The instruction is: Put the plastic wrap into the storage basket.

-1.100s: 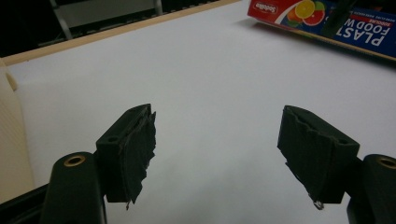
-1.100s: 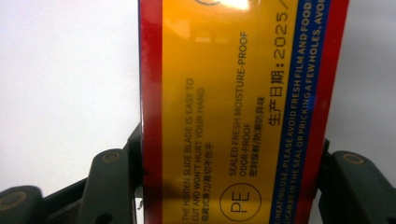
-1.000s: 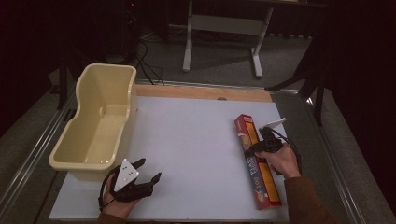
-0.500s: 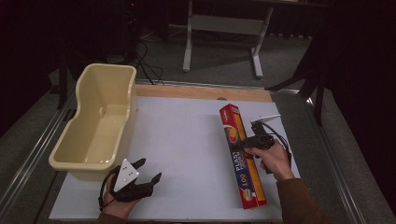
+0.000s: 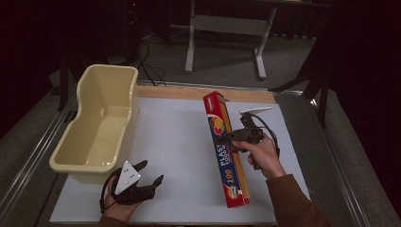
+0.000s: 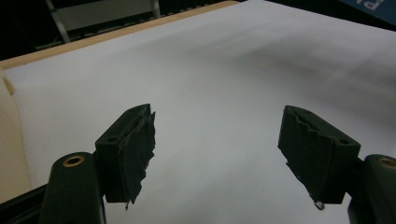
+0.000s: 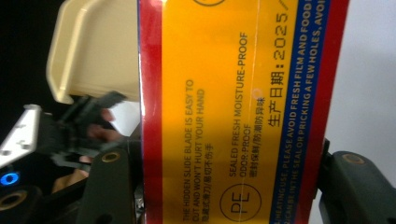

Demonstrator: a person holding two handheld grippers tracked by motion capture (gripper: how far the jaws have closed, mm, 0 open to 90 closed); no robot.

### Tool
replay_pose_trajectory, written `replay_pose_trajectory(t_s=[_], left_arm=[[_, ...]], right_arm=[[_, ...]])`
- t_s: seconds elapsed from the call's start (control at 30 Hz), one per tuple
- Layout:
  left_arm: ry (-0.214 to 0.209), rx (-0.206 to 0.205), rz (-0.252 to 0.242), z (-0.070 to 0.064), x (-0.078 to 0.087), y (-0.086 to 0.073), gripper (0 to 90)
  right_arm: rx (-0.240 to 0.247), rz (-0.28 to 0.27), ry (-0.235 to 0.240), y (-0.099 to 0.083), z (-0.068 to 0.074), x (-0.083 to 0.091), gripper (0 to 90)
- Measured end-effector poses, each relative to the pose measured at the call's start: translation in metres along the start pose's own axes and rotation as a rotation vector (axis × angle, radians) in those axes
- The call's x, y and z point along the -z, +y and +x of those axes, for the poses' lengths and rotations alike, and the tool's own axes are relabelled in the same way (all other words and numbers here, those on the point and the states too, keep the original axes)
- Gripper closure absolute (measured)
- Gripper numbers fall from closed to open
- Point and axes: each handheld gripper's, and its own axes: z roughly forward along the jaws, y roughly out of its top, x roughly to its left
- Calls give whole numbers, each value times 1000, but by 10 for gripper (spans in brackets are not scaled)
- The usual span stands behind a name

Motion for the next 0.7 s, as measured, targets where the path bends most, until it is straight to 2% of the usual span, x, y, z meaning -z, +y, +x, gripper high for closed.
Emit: replay_pose_trajectory(t_s=[0.27, 0.7], left_arm=[[0, -2, 1, 0, 0, 0, 266], [-2, -6, 1, 0, 0, 0, 266]], right_arm=[[5, -24, 17, 16, 16, -7, 414], [4, -41, 90, 31, 38, -21, 413]])
